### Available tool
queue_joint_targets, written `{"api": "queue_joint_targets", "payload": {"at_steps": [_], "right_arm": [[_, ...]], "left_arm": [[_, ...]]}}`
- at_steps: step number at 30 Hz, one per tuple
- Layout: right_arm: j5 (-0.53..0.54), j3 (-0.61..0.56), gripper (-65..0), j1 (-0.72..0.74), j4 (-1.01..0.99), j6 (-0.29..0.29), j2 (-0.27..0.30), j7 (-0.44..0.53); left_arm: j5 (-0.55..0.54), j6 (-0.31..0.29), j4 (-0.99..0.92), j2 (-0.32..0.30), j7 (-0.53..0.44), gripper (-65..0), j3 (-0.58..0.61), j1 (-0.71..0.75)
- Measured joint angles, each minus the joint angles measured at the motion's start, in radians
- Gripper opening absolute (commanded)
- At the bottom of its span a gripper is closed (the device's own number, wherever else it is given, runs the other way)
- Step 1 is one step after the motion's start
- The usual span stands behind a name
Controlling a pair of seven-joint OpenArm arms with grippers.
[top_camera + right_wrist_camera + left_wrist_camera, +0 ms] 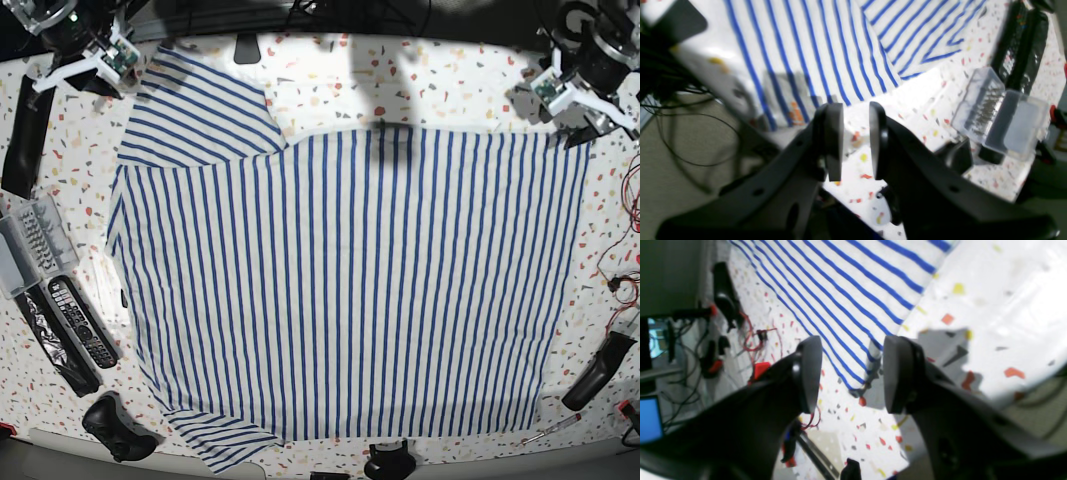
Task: Layout the t-shirt on the table in an organized manner, then fold the t-shirt properly
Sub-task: 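Lower both grippers to the shirt's collar-side corners and grasp them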
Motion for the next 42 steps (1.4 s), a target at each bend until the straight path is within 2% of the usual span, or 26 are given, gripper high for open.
{"api": "queue_joint_targets", "payload": {"at_steps": [1, 3, 8, 11, 14, 19, 21, 24, 31, 35, 40, 42], "right_arm": [[0.000, 0.000, -51.7, 0.008, 0.000, 0.000, 0.000, -0.011], [-0.001, 0.000, -51.7, 0.019, 0.000, 0.000, 0.000, -0.020], [-0.001, 0.000, -51.7, 0.031, 0.000, 0.000, -0.003, -0.021], [-0.001, 0.000, -51.7, 0.053, 0.000, 0.000, -0.003, -0.021], [0.000, 0.000, -51.7, 0.074, 0.000, 0.000, -0.006, -0.022], [0.000, 0.000, -51.7, 0.088, 0.000, 0.000, -0.008, -0.020], [-0.001, 0.000, -51.7, 0.090, 0.000, 0.000, -0.008, -0.021], [0.000, 0.000, -51.8, 0.090, 0.000, 0.000, -0.008, -0.025], [0.000, 0.000, -51.7, 0.090, 0.000, 0.000, -0.008, -0.036], [0.001, 0.000, -51.8, 0.090, 0.000, 0.000, -0.008, -0.036], [0.001, 0.000, -51.8, 0.090, 0.000, 0.000, -0.009, -0.036], [0.001, 0.000, -51.7, 0.090, 0.000, 0.000, -0.009, -0.036]], "left_arm": [[-0.004, -0.030, -0.034, 0.000, -0.001, -37.3, 0.000, -0.021], [-0.003, -0.051, -0.111, -0.006, -0.051, -37.3, 0.004, -0.056], [0.003, -0.046, -0.253, -0.070, -0.079, -37.3, 0.005, -0.140], [0.001, -0.051, -0.309, -0.085, -0.106, -37.3, 0.005, -0.176], [0.002, -0.082, -0.349, -0.086, -0.122, -37.3, 0.006, -0.198], [0.007, -0.084, -0.373, -0.087, -0.134, -37.3, 0.070, -0.240], [0.055, -0.084, -0.387, -0.086, -0.135, -37.3, 0.119, -0.267], [0.073, -0.027, -0.426, -0.086, -0.130, -37.3, 0.172, -0.317], [0.042, -0.027, -0.545, -0.087, -0.137, -37.3, 0.182, -0.422], [0.035, -0.032, -0.597, -0.086, -0.208, -37.3, 0.182, -0.421], [0.029, -0.087, -0.646, -0.090, -0.285, -37.3, 0.176, -0.425], [0.040, -0.089, -0.655, -0.091, -0.314, -37.3, 0.174, -0.425]]}}
